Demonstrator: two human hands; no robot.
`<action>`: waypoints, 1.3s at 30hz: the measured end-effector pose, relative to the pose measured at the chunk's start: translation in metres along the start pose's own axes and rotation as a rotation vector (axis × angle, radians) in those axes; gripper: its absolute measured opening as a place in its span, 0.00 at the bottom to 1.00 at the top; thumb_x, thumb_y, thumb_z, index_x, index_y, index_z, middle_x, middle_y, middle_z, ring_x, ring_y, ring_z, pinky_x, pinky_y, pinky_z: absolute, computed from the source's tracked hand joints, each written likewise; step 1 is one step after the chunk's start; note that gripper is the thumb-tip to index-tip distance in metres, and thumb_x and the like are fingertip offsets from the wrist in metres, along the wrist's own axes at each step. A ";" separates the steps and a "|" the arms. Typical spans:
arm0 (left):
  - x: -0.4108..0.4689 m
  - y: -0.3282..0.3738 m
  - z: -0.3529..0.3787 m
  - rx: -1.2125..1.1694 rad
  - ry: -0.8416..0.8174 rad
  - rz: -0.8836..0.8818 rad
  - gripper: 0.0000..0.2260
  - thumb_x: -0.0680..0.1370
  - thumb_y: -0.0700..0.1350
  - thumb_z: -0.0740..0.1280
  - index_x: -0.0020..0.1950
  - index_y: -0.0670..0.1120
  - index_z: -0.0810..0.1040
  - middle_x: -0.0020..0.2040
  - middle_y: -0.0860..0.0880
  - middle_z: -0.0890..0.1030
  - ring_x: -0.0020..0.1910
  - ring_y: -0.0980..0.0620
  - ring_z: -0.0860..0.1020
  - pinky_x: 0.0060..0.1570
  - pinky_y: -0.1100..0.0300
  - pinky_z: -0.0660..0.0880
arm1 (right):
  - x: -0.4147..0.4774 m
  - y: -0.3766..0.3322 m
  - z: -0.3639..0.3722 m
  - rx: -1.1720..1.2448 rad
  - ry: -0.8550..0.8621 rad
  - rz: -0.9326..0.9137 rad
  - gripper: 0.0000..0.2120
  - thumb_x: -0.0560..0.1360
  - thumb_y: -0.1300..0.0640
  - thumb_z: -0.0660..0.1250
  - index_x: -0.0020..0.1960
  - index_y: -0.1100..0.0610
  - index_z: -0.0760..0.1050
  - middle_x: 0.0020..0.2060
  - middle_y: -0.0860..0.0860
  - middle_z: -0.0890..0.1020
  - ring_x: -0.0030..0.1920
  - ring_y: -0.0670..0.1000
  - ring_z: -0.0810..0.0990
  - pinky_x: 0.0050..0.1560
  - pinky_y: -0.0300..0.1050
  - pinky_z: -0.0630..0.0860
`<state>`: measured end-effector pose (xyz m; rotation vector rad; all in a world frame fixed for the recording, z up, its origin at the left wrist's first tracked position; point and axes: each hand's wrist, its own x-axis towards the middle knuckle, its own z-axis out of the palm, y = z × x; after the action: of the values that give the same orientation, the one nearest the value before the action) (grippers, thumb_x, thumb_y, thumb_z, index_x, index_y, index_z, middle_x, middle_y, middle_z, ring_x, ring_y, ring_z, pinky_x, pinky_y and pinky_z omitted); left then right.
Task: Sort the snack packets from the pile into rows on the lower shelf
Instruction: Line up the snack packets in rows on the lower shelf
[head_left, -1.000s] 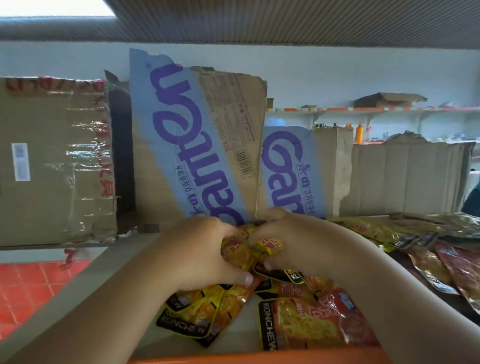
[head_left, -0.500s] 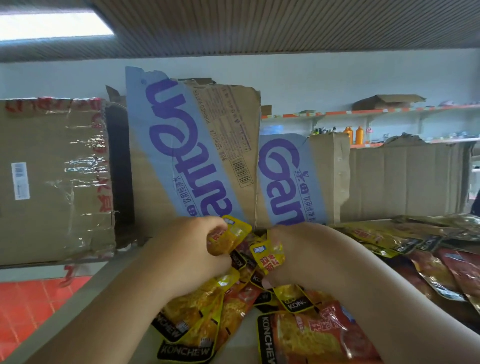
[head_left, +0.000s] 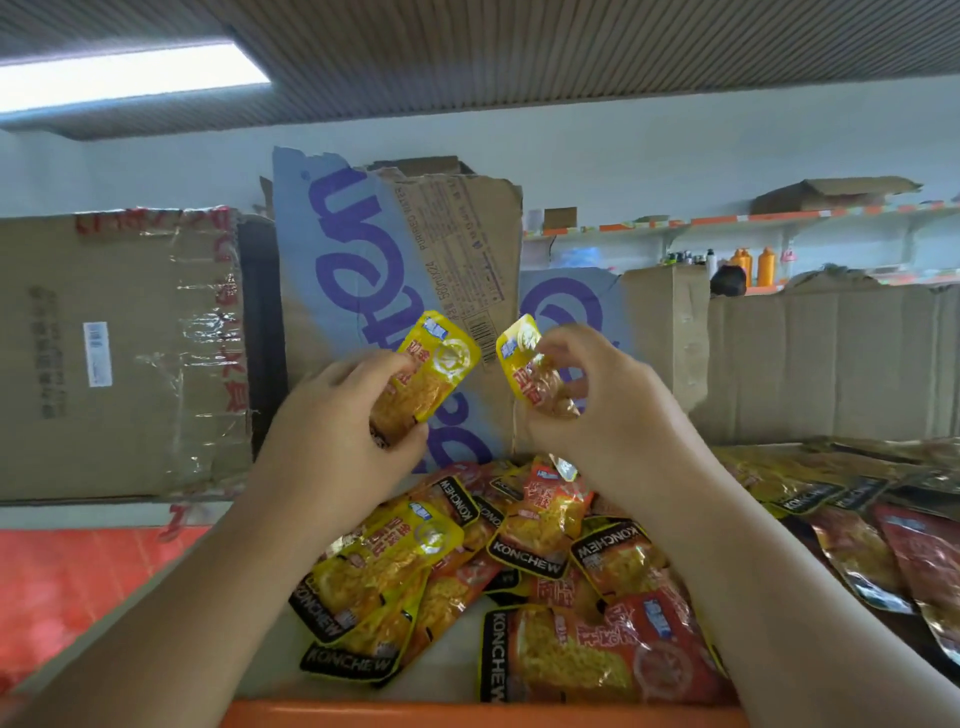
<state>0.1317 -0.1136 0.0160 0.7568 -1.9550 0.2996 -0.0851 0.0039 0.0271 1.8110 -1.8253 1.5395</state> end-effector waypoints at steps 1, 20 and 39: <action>0.001 0.003 -0.003 0.011 0.023 0.033 0.25 0.70 0.51 0.78 0.66 0.53 0.78 0.59 0.53 0.81 0.55 0.51 0.77 0.51 0.55 0.75 | 0.000 -0.001 -0.002 0.023 0.020 -0.036 0.21 0.70 0.49 0.76 0.58 0.35 0.72 0.48 0.34 0.81 0.47 0.34 0.79 0.39 0.30 0.76; -0.088 -0.045 -0.188 -0.027 0.258 -0.031 0.21 0.70 0.46 0.79 0.62 0.45 0.82 0.62 0.51 0.80 0.58 0.54 0.78 0.61 0.65 0.72 | -0.061 -0.158 0.053 0.291 0.126 -0.295 0.20 0.66 0.40 0.75 0.54 0.44 0.77 0.50 0.43 0.84 0.52 0.47 0.84 0.55 0.55 0.82; -0.256 -0.237 -0.370 -0.032 0.140 -0.369 0.24 0.71 0.56 0.73 0.66 0.57 0.79 0.61 0.60 0.77 0.58 0.58 0.77 0.55 0.68 0.72 | -0.158 -0.371 0.306 0.446 -0.045 -0.181 0.14 0.69 0.47 0.76 0.48 0.39 0.73 0.47 0.39 0.81 0.47 0.42 0.81 0.45 0.45 0.80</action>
<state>0.6258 -0.0132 -0.0502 1.0281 -1.6464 0.0945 0.4175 -0.0162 -0.0281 2.1374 -1.3597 1.9606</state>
